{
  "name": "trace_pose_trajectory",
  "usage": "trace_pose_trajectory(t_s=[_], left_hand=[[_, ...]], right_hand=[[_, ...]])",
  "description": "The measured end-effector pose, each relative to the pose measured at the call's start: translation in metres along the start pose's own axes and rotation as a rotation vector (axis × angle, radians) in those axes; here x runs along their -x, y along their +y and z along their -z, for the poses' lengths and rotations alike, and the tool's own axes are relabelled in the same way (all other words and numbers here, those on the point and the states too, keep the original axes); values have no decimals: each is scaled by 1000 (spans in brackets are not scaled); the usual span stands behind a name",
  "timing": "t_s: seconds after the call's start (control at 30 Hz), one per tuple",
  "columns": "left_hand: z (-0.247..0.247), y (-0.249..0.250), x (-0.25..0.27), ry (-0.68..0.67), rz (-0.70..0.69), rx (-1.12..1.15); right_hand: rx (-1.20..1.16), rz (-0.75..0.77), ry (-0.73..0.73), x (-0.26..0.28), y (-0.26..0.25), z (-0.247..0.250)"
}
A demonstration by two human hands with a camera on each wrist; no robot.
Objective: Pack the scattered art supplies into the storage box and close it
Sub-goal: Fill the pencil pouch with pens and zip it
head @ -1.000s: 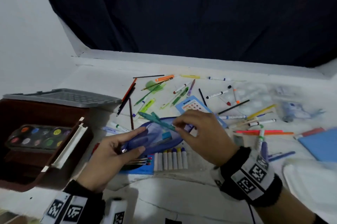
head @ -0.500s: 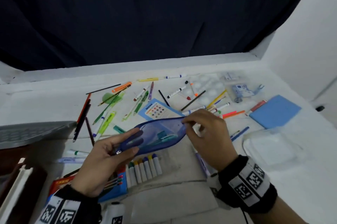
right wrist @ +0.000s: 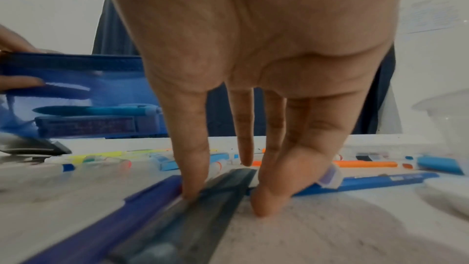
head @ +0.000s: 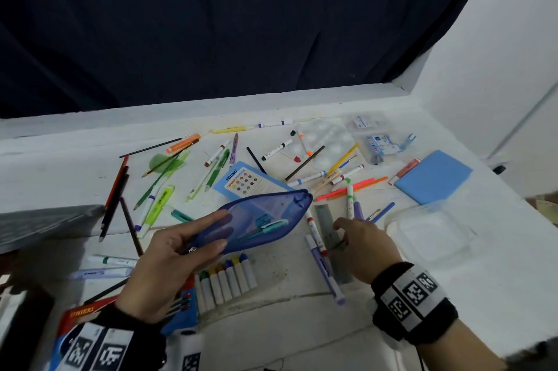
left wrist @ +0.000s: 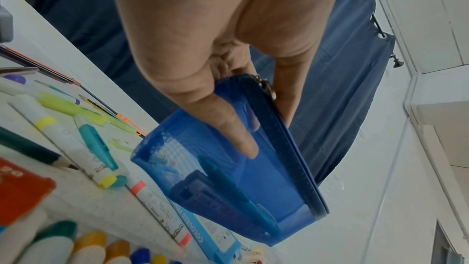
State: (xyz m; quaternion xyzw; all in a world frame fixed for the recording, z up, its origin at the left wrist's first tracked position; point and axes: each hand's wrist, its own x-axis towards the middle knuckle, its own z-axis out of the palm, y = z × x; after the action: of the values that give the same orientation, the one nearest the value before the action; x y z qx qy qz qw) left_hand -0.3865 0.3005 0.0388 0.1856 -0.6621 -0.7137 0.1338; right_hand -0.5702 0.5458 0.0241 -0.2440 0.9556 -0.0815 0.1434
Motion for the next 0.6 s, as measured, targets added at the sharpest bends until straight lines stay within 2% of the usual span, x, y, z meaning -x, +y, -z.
trace_pose_trajectory(t_s=[0.1,0.27,0.47,0.6], left_hand=[[0,-2,2,-6,8,-5],[3,-5,7,11,7,9],[-1,2,13,48,46,39],[-4,5,15,73,33,-22]], right_hand=[[-9,8,-3,-2,-3,-4],[-200,12,38,-8,-3,-10],[-508,117,280,-8,-4,1],[-740,265,434,-6,-20,27]])
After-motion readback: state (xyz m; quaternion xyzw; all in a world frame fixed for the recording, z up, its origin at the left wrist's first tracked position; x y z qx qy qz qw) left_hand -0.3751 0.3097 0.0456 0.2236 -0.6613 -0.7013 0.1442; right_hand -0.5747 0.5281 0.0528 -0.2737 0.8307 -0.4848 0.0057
